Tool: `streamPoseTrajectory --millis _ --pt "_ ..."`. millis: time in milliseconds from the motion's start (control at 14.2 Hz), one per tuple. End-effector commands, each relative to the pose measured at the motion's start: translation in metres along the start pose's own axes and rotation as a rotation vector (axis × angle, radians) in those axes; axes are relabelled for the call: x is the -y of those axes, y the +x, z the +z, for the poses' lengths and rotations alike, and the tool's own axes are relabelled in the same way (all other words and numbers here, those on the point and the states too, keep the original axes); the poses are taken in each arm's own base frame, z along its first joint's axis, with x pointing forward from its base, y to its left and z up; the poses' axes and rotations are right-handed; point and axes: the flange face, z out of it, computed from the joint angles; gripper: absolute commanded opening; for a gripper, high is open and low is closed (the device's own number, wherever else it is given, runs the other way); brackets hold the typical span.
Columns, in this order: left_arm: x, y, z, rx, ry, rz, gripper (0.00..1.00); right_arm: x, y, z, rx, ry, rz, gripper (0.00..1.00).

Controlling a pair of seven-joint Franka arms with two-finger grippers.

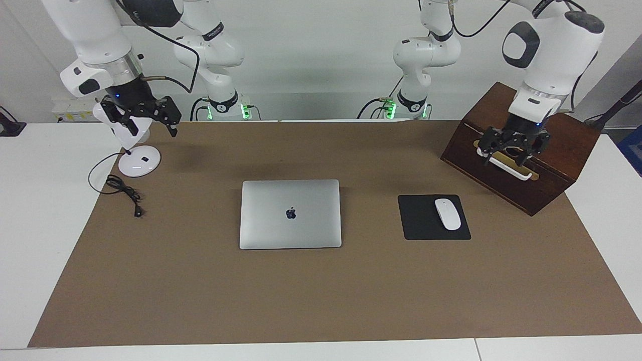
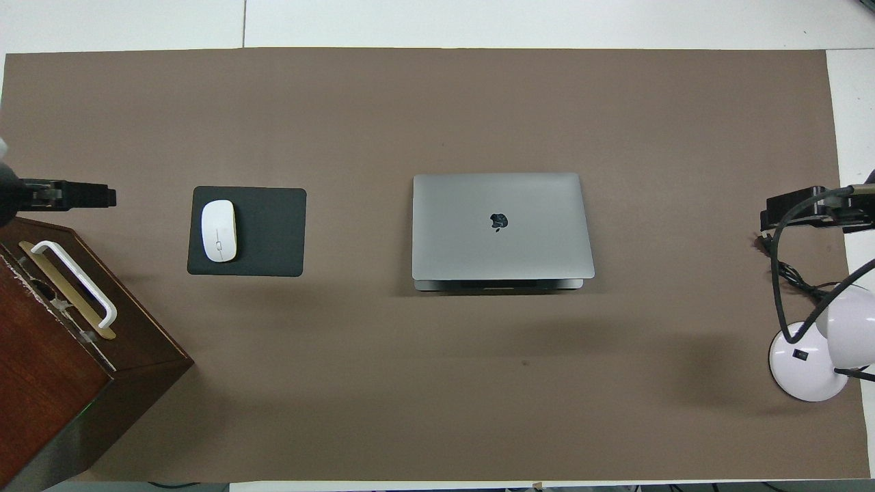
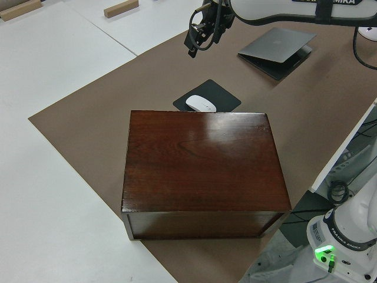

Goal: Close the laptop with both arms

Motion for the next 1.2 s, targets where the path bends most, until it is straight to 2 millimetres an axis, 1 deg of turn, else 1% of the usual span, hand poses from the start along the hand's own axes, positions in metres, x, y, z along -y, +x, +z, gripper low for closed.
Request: streamPoseTrajectory --millis 0,70,211,352,423,704,845,986,1127 --pt "0.002 0.025 -0.023 0.059 0.037 -0.115 1.00 0.000 -0.014 0.003 0.040 0.016 -0.032 1.00" --pt "0.000 0.027 -0.027 0.063 0.043 -0.160 1.00 0.000 -0.015 0.002 0.043 0.015 -0.031 1.00" --pt "-0.001 0.024 -0.034 0.092 0.043 -0.185 1.00 0.000 -0.016 0.004 0.057 0.015 -0.031 1.00" --pt "0.000 0.027 -0.061 0.080 0.041 -0.187 1.00 0.000 -0.017 0.005 0.069 0.013 -0.031 1.00" --pt "0.000 0.028 -0.069 0.084 0.043 -0.186 1.00 0.000 -0.018 0.003 0.066 0.014 -0.031 1.00" --pt "-0.003 0.028 -0.070 0.078 0.042 -0.182 1.00 -0.002 -0.019 0.004 0.074 0.015 -0.031 1.00" --pt "-0.003 0.024 -0.063 0.095 0.041 -0.181 1.00 -0.002 -0.019 0.004 0.072 0.014 -0.091 1.00" --pt "-0.003 0.021 -0.057 0.109 0.042 -0.181 1.00 -0.002 -0.019 0.004 0.073 0.013 -0.111 1.00" --pt "-0.003 0.020 -0.056 0.111 0.042 -0.182 1.00 -0.001 -0.019 0.002 0.067 0.011 -0.115 1.00"
